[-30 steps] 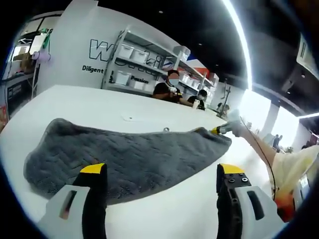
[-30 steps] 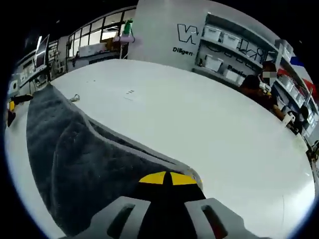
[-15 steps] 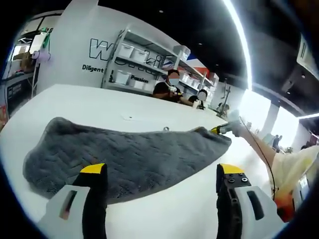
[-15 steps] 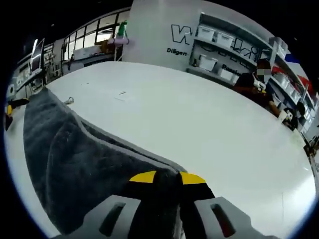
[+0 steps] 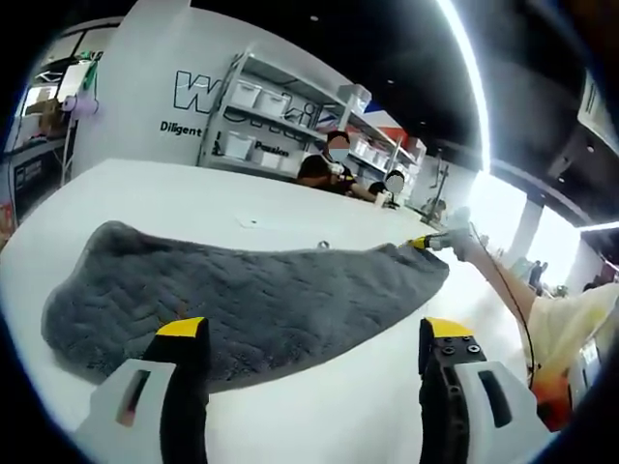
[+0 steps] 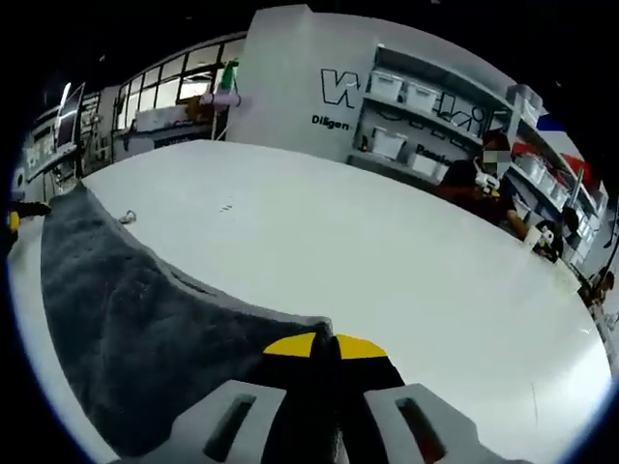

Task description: Fold the towel on the table until its edges align and the towel forms a compact rectangular stack.

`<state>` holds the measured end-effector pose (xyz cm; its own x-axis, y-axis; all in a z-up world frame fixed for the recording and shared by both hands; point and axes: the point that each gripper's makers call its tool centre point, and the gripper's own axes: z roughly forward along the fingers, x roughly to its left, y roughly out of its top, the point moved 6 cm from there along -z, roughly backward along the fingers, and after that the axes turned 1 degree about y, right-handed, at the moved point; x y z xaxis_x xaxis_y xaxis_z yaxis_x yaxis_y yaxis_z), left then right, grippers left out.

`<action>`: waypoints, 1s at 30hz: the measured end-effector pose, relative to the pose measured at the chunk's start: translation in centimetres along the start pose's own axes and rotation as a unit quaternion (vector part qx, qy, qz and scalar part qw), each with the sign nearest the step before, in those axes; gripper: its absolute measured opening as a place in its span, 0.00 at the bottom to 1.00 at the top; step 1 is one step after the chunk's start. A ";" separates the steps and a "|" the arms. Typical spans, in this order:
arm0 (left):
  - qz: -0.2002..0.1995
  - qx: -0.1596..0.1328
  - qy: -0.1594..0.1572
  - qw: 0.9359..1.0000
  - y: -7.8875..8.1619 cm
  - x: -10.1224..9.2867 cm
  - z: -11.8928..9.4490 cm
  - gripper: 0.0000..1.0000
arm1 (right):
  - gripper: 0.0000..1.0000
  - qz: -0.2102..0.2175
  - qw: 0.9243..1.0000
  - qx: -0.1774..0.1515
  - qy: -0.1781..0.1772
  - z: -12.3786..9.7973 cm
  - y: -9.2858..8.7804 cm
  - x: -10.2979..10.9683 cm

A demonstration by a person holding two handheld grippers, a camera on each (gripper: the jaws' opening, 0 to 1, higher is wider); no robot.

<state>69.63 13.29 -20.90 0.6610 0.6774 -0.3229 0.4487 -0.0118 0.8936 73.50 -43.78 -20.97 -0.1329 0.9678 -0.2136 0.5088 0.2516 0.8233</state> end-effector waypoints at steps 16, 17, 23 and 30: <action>-0.002 0.001 0.003 1.000 0.2 0.2 -0.1 0.87 | 0.05 0.001 0.997 0.038 -0.061 2.9 -2.1 -2.2; -0.002 0.001 0.003 1.000 0.2 0.2 -0.1 0.87 | 0.06 0.000 0.997 0.039 -0.062 2.8 -2.1 -2.2; -0.004 -0.001 0.002 1.000 0.2 0.1 -0.1 0.87 | 0.21 -0.026 0.994 0.067 -0.080 2.0 -1.7 -2.4; -0.005 0.001 0.004 1.000 0.2 0.3 -0.1 0.87 | 0.41 -0.054 0.992 0.062 -0.097 -0.4 -0.4 -2.6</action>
<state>69.81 13.55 -20.80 0.6522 0.6828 -0.3293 0.4569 -0.0074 0.8895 73.28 -46.42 -20.48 -0.0312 0.9142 -0.4040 0.6021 0.3398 0.7225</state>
